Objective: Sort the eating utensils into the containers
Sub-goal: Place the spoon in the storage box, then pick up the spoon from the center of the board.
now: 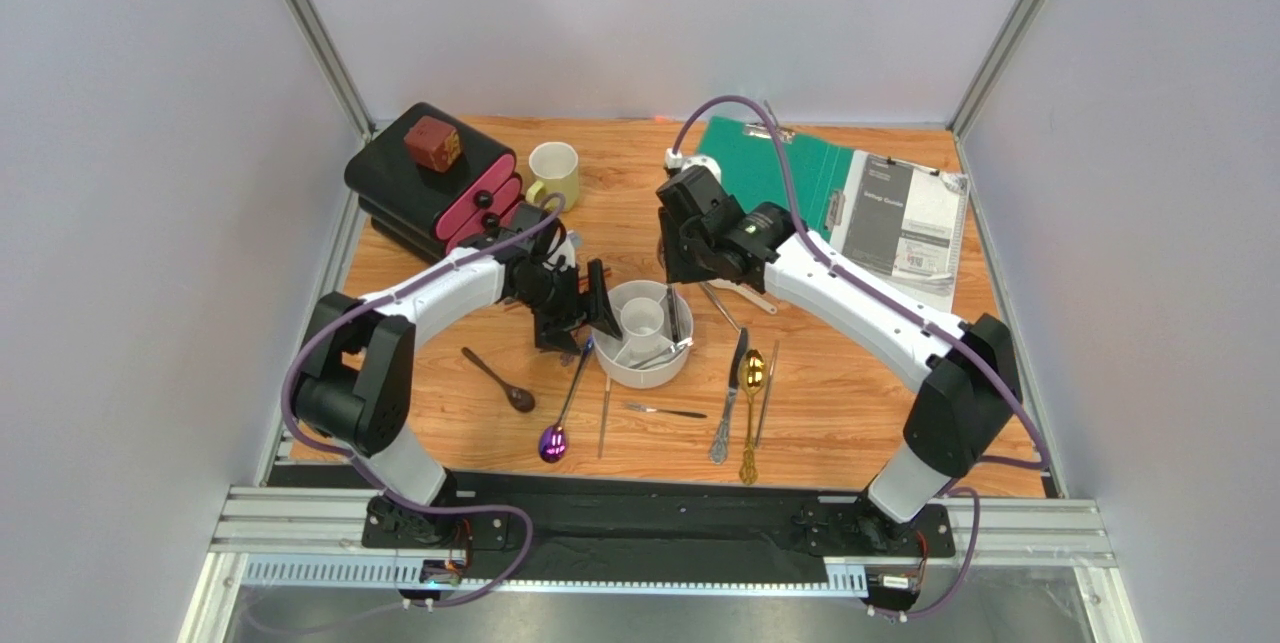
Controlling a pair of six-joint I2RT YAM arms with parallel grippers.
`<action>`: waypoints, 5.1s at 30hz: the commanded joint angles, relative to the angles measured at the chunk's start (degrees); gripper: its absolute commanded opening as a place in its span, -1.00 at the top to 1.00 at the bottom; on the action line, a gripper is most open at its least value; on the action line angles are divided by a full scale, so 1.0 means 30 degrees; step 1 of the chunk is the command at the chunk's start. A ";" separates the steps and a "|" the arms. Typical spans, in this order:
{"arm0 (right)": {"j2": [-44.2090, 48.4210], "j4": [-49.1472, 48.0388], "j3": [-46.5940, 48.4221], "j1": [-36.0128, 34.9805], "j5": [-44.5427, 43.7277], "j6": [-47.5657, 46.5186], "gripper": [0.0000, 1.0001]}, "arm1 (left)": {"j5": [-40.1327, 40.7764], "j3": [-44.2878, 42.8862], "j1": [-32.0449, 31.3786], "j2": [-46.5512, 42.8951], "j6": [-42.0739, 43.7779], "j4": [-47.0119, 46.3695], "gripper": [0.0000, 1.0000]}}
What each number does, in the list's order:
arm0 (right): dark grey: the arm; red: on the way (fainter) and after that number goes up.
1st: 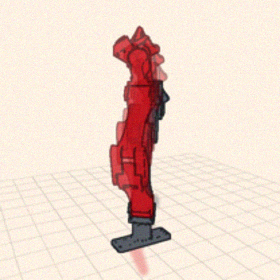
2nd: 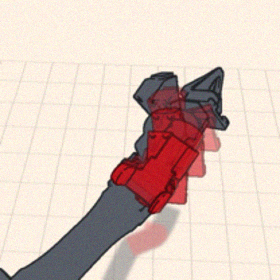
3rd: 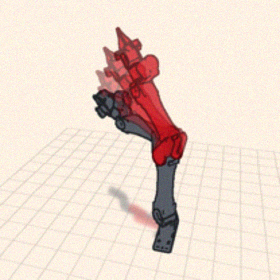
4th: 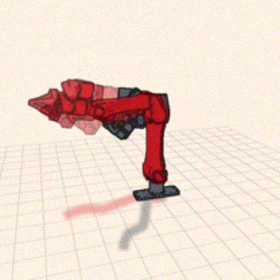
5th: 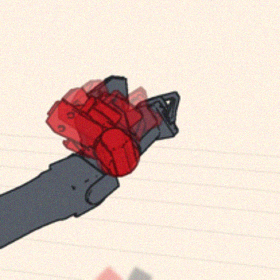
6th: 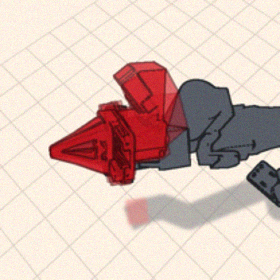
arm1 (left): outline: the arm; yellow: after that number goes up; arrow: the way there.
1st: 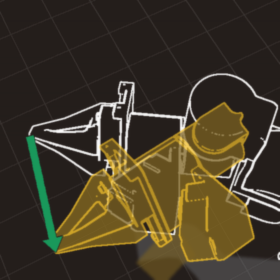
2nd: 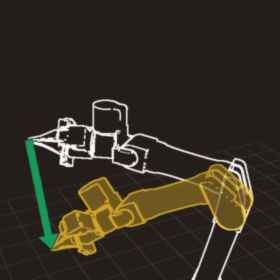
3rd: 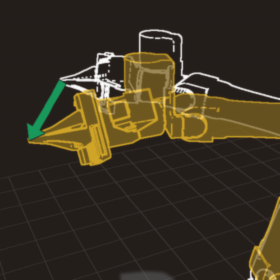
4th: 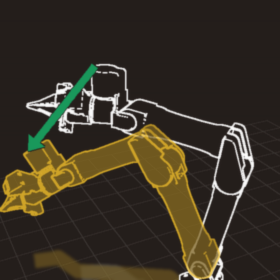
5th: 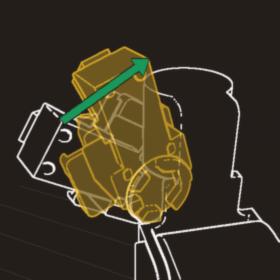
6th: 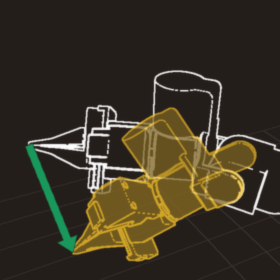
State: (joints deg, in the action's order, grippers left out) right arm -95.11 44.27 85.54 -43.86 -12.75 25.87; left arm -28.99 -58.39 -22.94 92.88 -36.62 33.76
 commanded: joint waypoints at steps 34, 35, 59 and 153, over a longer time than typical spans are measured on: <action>0.3256 0.2910 -0.8764 0.0820 0.2550 0.1777 0.16 | 0.3982 -0.1604 -0.1055 -0.3127 -0.0095 0.1610 -0.88; 0.3285 0.2822 -0.9027 0.0849 0.2639 0.1923 0.18 | 0.3894 -0.1340 -0.1055 -0.3418 -0.0156 0.1493 -0.88; 0.2342 0.1941 -1.0054 0.1054 0.1792 0.1746 0.30 | 0.3865 -0.0459 -0.0733 -0.4536 0.0196 0.1375 -0.85; 0.0443 0.2322 -0.9294 0.3515 0.2113 0.0459 0.64 | 0.3336 -0.0224 -0.0733 -0.3098 0.0428 0.1052 -0.80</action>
State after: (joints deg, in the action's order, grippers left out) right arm -93.84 52.31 55.64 -33.45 -6.94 27.16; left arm -19.42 -57.19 -25.34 85.62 -36.95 35.79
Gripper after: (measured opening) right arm 0.085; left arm 0.901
